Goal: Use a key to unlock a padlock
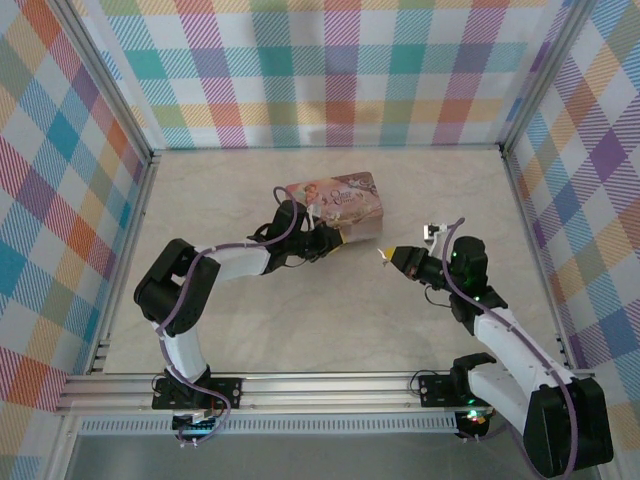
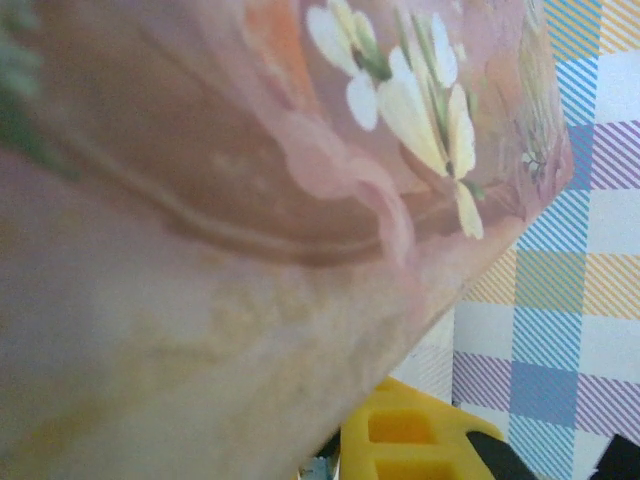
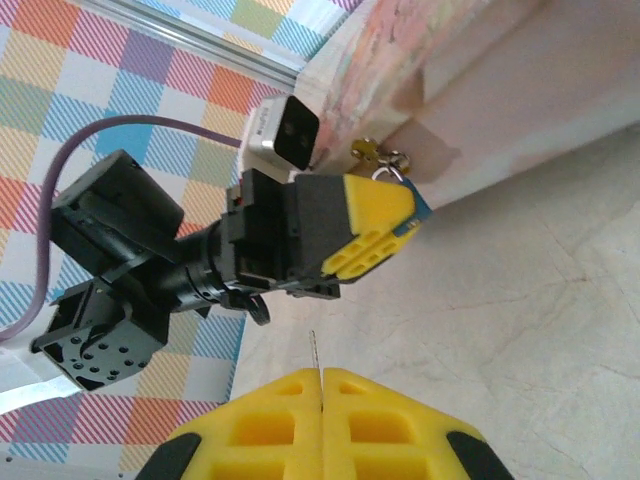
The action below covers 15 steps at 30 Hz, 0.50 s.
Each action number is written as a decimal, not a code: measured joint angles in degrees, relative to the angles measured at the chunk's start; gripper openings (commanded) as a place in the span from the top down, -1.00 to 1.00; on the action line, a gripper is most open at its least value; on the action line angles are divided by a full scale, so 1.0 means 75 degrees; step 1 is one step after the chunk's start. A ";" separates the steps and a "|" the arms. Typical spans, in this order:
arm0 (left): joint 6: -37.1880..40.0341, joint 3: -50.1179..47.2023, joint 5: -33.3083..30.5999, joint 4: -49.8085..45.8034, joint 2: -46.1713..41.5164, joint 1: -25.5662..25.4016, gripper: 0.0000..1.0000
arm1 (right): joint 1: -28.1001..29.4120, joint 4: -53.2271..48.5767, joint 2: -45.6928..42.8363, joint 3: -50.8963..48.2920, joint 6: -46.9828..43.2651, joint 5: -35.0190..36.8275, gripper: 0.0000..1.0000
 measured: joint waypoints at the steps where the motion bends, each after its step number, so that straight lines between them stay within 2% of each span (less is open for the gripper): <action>1: -0.0029 0.0029 0.0000 -0.0035 -0.0006 0.0000 0.77 | 0.0006 0.0099 0.0003 -0.0093 0.0087 0.0003 1.00; 7: -0.0093 0.0137 -0.0003 -0.0195 -0.0017 -0.0015 0.76 | 0.0184 0.0871 0.0294 -0.0624 0.0519 0.0213 1.00; 15: -0.0271 0.0137 -0.0003 -0.0146 -0.0017 -0.0035 0.76 | 0.0612 0.2387 0.1620 -0.0714 0.1207 0.0493 1.00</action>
